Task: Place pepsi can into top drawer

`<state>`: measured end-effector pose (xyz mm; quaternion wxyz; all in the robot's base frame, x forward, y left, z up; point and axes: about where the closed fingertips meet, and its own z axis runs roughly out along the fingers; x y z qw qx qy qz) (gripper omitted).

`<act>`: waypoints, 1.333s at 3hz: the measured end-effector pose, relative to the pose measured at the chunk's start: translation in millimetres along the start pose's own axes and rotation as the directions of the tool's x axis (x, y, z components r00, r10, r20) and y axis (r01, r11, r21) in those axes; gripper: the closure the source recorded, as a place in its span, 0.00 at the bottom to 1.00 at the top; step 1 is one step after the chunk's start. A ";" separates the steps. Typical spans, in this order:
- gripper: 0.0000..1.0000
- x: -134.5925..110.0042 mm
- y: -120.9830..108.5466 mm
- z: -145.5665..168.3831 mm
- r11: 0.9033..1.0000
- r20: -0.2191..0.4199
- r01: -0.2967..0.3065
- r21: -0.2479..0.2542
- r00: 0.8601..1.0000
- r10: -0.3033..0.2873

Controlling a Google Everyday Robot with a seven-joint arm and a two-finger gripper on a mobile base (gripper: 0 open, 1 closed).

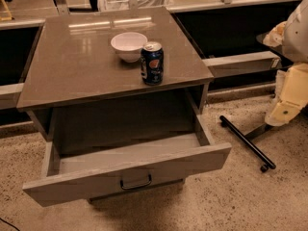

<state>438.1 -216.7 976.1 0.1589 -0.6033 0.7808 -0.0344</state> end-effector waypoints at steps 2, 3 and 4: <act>0.00 0.1 0.7 -1.1 1.000 0.021 0.008 0.008 1.000 -0.009; 0.00 -12.6 -29.3 9.3 0.999 0.170 0.005 0.042 0.985 -0.012; 0.00 -70.3 -75.4 28.0 0.996 0.444 -0.011 0.085 0.896 -0.028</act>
Offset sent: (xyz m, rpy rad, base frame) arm -0.0025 -0.0016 -0.0036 0.0359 -0.0097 0.0277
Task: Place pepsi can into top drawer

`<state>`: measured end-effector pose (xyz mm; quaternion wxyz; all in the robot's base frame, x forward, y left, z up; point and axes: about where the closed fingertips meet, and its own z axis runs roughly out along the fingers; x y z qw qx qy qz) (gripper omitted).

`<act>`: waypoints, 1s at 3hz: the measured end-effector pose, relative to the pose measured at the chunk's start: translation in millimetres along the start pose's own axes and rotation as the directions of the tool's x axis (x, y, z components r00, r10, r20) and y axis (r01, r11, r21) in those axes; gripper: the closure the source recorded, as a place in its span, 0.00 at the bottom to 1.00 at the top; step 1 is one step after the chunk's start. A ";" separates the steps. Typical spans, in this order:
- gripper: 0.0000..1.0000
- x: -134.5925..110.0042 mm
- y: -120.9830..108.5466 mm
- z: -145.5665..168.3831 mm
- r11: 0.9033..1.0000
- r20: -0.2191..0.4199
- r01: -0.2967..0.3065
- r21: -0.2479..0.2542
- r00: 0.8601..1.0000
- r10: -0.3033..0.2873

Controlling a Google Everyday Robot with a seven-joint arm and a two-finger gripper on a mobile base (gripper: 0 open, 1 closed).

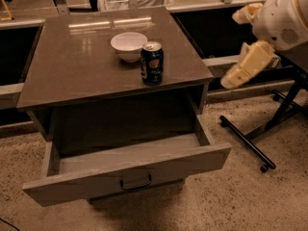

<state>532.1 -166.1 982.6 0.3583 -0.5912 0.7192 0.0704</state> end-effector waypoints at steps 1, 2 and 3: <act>0.00 -55.5 -23.4 53.3 0.998 0.291 -0.059 -0.032 0.954 0.066; 0.00 -120.9 -16.2 89.3 0.991 0.486 -0.042 -0.124 0.869 0.097; 0.00 -185.0 4.0 144.7 0.975 0.573 0.002 -0.223 0.809 0.129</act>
Offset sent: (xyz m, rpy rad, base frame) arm 0.0679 0.2220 0.0276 0.7337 -0.0022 0.3326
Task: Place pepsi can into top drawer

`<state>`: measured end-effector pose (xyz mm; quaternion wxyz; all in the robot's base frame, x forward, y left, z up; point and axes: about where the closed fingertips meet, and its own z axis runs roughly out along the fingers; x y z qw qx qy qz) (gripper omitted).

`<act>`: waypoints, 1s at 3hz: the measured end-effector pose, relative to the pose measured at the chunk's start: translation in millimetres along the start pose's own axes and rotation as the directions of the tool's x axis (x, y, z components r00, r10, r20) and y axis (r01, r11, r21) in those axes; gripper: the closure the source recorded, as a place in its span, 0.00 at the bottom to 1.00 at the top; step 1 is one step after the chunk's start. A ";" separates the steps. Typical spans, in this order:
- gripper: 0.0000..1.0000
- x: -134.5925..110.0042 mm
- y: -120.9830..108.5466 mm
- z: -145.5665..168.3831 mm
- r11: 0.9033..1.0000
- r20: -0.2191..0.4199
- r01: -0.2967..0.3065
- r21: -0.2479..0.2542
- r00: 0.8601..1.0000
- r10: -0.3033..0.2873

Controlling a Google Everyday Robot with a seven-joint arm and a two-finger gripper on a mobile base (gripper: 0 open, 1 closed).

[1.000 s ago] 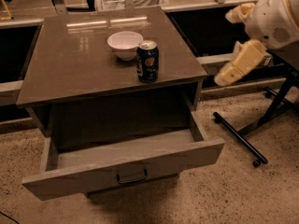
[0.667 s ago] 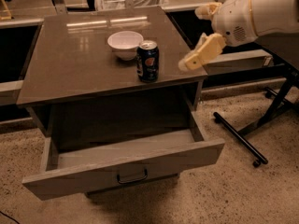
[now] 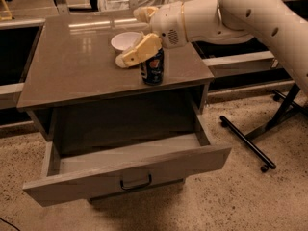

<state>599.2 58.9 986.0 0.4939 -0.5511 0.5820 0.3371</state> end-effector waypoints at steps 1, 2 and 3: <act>0.00 -0.3 -0.2 2.7 1.000 0.002 -0.001 -0.001 1.000 0.001; 0.00 11.8 -3.1 -4.3 0.999 0.000 -0.007 0.040 1.000 0.007; 0.00 40.7 -12.5 -20.7 0.994 -0.014 -0.020 0.104 1.000 0.021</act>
Offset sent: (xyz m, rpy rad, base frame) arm 0.0100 -0.0349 -0.0265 0.0131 -0.0191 -0.1287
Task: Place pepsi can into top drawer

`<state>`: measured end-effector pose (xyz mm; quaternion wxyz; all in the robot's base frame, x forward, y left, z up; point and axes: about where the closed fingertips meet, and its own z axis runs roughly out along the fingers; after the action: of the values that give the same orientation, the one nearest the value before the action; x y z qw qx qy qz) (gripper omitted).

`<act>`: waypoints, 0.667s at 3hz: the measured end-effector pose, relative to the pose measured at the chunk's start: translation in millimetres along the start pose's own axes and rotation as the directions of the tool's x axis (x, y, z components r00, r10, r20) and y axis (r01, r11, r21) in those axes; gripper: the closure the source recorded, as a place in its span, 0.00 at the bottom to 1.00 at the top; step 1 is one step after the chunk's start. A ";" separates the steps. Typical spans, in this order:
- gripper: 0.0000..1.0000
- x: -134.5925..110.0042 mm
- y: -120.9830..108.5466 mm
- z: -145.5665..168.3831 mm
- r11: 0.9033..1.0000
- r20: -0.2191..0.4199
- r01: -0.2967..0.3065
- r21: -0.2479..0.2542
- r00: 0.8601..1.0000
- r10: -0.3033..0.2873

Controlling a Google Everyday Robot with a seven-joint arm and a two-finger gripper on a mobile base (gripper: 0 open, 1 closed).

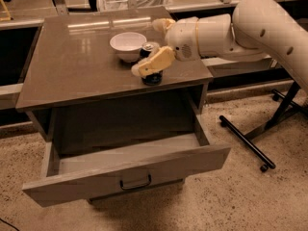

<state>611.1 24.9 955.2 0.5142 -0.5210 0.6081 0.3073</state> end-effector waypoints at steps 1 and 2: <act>0.00 29.1 -8.1 -12.5 0.998 -0.003 -0.024 0.058 1.000 0.024; 0.00 46.1 -14.1 -7.8 0.996 -0.008 -0.033 0.079 0.999 0.033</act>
Offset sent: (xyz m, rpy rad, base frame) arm 0.0261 -0.0305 -0.0594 0.0032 0.0102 -0.1174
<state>625.4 -0.6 916.1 0.5264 -0.4916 0.6307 0.2890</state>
